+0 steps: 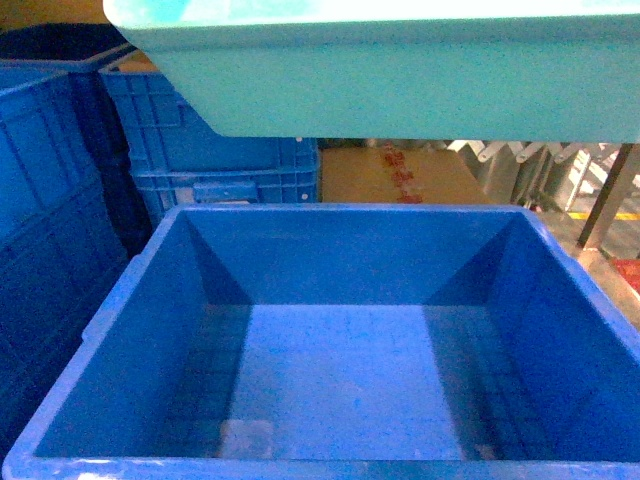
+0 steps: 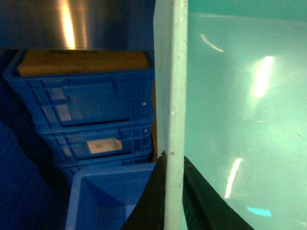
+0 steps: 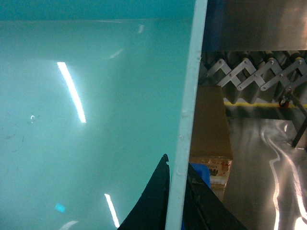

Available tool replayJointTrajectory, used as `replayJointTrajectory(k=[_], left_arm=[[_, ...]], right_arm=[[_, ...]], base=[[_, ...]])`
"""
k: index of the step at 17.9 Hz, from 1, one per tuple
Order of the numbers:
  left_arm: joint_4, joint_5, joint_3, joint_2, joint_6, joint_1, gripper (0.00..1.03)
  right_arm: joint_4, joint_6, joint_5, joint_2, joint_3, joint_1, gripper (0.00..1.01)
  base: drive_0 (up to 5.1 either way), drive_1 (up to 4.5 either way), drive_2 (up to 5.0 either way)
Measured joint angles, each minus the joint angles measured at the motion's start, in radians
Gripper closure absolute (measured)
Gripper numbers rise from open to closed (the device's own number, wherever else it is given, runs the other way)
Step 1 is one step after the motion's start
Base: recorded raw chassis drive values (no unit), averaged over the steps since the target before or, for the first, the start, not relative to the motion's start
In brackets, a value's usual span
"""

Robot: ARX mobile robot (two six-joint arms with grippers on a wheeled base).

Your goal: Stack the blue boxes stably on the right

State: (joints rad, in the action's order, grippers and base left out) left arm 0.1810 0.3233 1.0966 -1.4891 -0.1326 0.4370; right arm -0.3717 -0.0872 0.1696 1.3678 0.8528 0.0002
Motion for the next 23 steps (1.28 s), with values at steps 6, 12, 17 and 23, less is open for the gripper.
replayJointTrajectory(k=[6, 12, 17, 23], left_arm=[[-0.113, -0.005, 0.032, -0.155, 0.012, -0.05, 0.96], [-0.152, 0.0, -0.022, -0.33, -0.009, -0.049, 0.96], [-0.112, -0.055, 0.001, -0.436, -0.04, -0.112, 0.96], [-0.092, -0.096, 0.014, -0.539, -0.048, -0.164, 0.96]], right_arm=[[0.084, 0.005, -0.027, 0.18, 0.02, 0.055, 0.94], [0.144, 0.008, -0.017, 0.394, 0.003, 0.072, 0.94], [0.152, 0.023, -0.016, 0.535, 0.099, 0.087, 0.94], [0.174, 0.027, -0.028, 0.66, 0.172, 0.113, 0.94]], base=[[0.0, 0.0, 0.0], [0.0, 0.0, 0.0], [0.0, 0.0, 0.0], [0.0, 0.0, 0.0]])
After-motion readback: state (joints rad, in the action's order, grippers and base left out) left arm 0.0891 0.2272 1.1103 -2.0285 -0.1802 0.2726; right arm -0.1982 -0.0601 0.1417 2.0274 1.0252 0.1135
